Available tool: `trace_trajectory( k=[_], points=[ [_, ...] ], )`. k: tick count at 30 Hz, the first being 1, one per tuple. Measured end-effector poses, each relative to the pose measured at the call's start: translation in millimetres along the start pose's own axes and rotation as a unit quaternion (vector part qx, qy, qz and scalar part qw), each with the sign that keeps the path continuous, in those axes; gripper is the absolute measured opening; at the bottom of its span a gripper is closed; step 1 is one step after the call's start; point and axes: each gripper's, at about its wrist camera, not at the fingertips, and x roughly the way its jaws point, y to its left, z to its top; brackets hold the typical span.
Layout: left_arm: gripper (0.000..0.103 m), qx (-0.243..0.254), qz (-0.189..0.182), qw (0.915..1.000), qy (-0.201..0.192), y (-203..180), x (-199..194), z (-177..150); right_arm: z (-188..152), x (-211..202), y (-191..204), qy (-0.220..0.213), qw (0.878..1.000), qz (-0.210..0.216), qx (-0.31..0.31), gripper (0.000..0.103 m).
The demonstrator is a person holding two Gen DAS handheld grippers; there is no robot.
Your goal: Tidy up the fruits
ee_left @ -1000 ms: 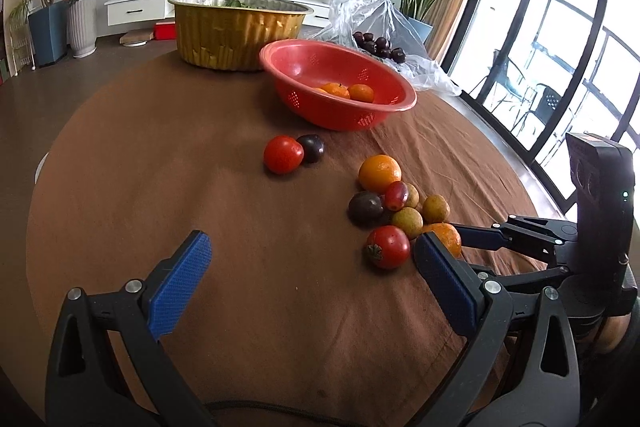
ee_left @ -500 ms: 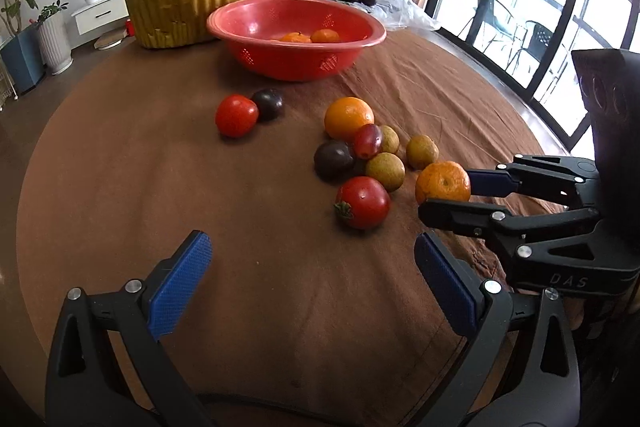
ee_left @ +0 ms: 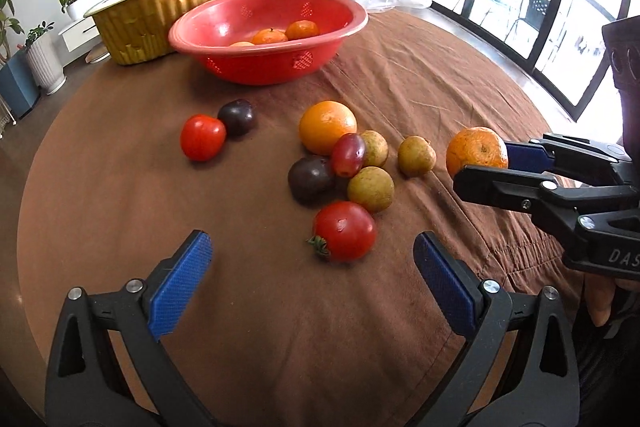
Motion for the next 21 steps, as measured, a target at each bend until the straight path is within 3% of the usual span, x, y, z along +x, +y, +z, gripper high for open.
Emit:
trace_trajectory(
  k=[1, 5, 8, 12, 21],
  points=[
    [0.096, 0.0, -0.003, 1.0, 0.002, -0.5, 1.9, 0.4, 0.0, -0.1, -0.1, -0.001, 1.0, 0.001, 0.0, 0.039],
    [0.069, -0.004, -0.017, 0.9998, 0.011, -2.6, 8.7, 1.1, -0.7, -0.9, -1.5, -0.002, 1.0, 0.003, 0.004, 0.039],
    [0.06, -0.001, -0.016, 0.9998, 0.006, -5.6, 8.5, -0.1, -1.3, -1.8, -0.8, -0.003, 1.0, 0.003, 0.004, 0.039],
    [0.042, -0.006, -0.026, 0.9996, 0.003, -5.0, 8.2, 1.9, -1.3, -1.9, -1.1, -0.002, 1.0, 0.002, 0.004, 0.039],
    [0.033, 0.008, -0.026, 0.9996, -0.003, -9.8, 6.3, -1.1, -1.5, -0.4, -0.3, 0.001, 1.0, 0.0, 0.004, 0.039]
  ],
)
